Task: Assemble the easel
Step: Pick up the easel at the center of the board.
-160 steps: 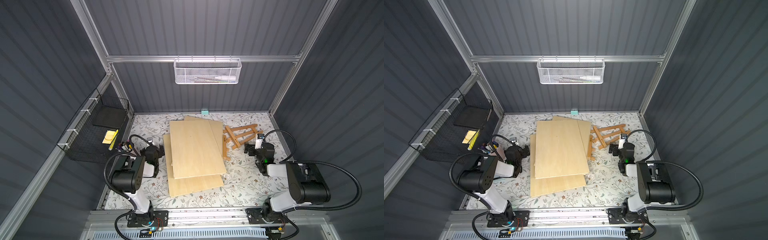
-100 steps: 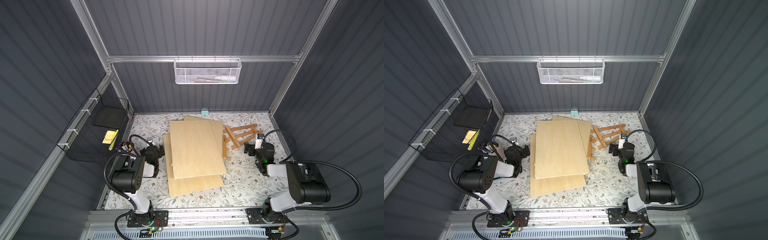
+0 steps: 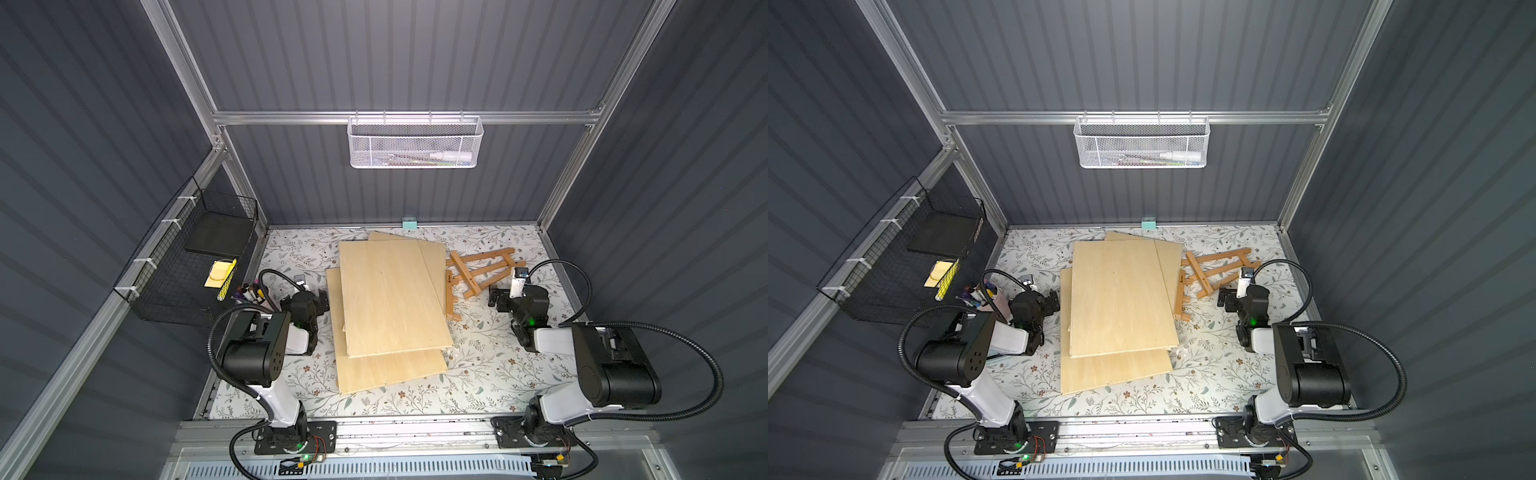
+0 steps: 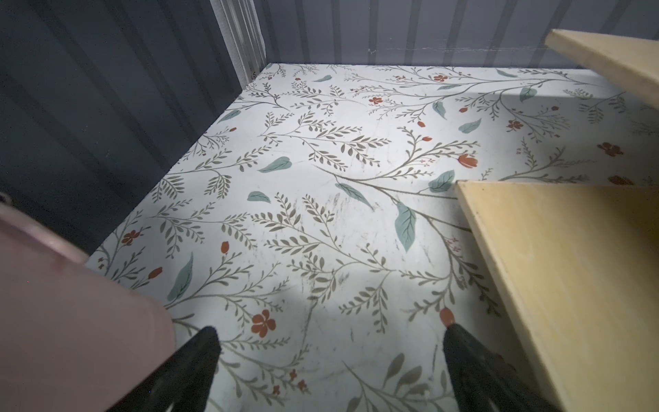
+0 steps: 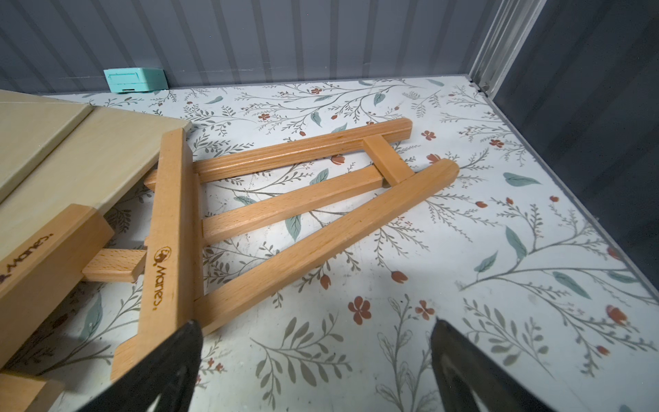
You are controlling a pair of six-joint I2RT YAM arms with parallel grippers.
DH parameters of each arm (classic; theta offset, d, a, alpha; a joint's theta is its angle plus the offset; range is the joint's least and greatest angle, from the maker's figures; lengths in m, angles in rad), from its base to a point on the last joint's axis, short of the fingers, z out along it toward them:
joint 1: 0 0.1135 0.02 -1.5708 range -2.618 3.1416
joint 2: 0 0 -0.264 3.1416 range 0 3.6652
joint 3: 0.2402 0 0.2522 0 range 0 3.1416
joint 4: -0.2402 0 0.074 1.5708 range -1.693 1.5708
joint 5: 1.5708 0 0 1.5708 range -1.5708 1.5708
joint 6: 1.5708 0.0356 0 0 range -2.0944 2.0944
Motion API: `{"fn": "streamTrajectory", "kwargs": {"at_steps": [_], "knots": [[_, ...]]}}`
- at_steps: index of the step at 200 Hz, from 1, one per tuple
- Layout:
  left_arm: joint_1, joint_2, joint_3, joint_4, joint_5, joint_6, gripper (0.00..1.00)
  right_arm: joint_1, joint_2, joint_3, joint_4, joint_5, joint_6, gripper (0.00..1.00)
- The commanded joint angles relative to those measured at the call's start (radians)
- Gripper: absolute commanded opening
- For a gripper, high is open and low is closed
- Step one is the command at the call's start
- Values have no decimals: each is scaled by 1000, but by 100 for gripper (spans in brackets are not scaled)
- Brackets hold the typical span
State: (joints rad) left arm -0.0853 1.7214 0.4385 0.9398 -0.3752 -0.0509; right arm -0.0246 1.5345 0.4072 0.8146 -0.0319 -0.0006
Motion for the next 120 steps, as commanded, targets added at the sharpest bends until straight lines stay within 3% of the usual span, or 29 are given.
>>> {"fn": "streamTrajectory", "kwargs": {"at_steps": [1,52,72,99,120], "knots": [[-2,-2,12,22,5,20,99,3,-2,7,13,-3,1,99],[-1,-10,9,30,40,30,99,-1,0,12,7,-14,4,99],[-2,-101,84,-175,125,73,99,-1,-16,17,4,5,10,99],[-5,-263,160,-375,44,8,100,2,-176,274,-596,19,44,99],[-25,-356,255,-594,-3,-86,100,25,-267,311,-720,85,136,99]]}}
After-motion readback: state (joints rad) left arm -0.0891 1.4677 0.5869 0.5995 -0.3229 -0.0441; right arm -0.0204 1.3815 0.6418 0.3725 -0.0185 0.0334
